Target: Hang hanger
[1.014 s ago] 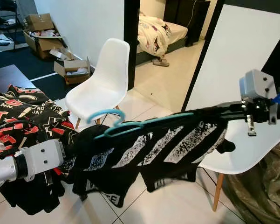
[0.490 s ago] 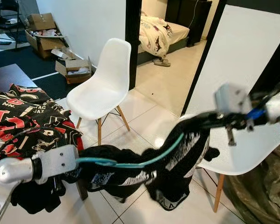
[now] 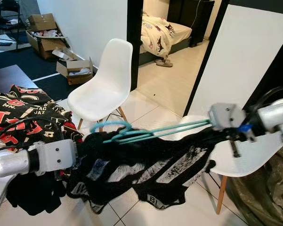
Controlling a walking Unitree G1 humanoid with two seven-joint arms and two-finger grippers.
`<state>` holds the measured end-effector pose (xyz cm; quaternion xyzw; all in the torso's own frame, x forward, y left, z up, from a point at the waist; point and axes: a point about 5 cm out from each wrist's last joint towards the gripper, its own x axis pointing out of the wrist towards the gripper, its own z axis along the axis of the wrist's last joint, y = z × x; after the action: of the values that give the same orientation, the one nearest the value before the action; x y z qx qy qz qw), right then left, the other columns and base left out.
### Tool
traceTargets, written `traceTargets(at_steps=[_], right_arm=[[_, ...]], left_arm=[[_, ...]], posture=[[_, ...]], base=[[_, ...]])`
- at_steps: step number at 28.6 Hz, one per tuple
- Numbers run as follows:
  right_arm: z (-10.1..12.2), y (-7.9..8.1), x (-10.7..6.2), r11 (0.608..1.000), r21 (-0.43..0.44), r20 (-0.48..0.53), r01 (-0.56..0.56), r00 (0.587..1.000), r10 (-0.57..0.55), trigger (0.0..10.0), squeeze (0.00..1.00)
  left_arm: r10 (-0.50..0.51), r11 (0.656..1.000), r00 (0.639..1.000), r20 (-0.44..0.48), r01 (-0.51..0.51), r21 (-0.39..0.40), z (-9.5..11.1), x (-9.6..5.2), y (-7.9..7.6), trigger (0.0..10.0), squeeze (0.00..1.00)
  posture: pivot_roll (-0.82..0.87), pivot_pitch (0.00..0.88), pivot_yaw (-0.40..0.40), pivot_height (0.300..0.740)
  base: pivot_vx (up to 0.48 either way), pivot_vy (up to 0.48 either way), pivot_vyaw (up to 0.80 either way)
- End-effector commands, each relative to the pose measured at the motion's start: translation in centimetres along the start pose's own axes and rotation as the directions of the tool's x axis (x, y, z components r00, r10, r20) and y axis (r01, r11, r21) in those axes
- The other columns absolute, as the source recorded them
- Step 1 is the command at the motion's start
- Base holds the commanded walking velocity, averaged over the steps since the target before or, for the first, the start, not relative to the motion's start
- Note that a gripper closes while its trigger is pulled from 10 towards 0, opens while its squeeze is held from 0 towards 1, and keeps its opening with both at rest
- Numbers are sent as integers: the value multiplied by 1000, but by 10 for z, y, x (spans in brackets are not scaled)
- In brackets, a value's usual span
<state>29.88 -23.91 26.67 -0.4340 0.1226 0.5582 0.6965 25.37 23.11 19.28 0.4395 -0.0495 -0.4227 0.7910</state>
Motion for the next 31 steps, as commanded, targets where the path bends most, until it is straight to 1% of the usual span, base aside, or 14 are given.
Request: traceTargets(at_steps=[1, 9, 13, 15, 18, 20, 21, 25, 31], right_arm=[[-1, -2, -8, 1000, -12, -16, 27, 1000, -27, 0, 0], [-3, -5, -9, 1000, -12, -14, 25, 1000, -26, 0, 0], [-10, -7, -16, 999, 7, -30, 53, 998, -53, 0, 0], [-10, -7, -16, 999, 7, -30, 53, 998, -53, 0, 0], [-9, -8, -25, 997, 14, -25, 73, 997, -73, 0, 0], [-9, -8, -25, 997, 14, -25, 73, 997, -73, 0, 0], [-9, -8, -28, 997, 15, -21, 78, 997, -78, 0, 0], [-2, -8, -41, 996, 7, 19, 86, 996, -86, 0, 0], [0, -7, -47, 996, 0, 21, 86, 996, -86, 0, 0]], left_arm=[[-3, 1000, 1000, -29, 4, 25, -2, -8, 5, 10000, 0], [-26, 999, 999, -35, 28, 37, -3, -8, 4, 10000, 0], [-30, 998, 997, -64, 34, 50, -7, -17, 8, 10000, 0], [-30, 998, 997, -64, 34, 50, -7, -17, 8, 10000, 0], [-28, 998, 995, -92, 33, 55, -12, -23, 8, 10000, 0], [-28, 998, 995, -92, 33, 55, -12, -23, 8, 10000, 0], [-26, 998, 995, -98, 32, 57, -13, -24, 9, 10000, 0], [1, 997, 993, -119, 8, 72, -15, -29, 15, 10000, 0], [19, 997, 990, -138, -7, 83, -17, -33, 20, 10000, 0]], posture=[[62, 0, -54, 740], [62, 0, -52, 740], [68, 0, -54, 740], [68, 0, -54, 740], [67, 0, -54, 740], [67, 0, -54, 740], [67, 0, -54, 740], [64, 0, -51, 740], [61, 0, -50, 740]], base=[[0, 0, 0], [0, 0, 0], [0, 0, 0], [0, 0, 0], [0, 0, 0], [0, 0, 0], [0, 0, 0], [0, 0, 0], [0, 0, 0]])
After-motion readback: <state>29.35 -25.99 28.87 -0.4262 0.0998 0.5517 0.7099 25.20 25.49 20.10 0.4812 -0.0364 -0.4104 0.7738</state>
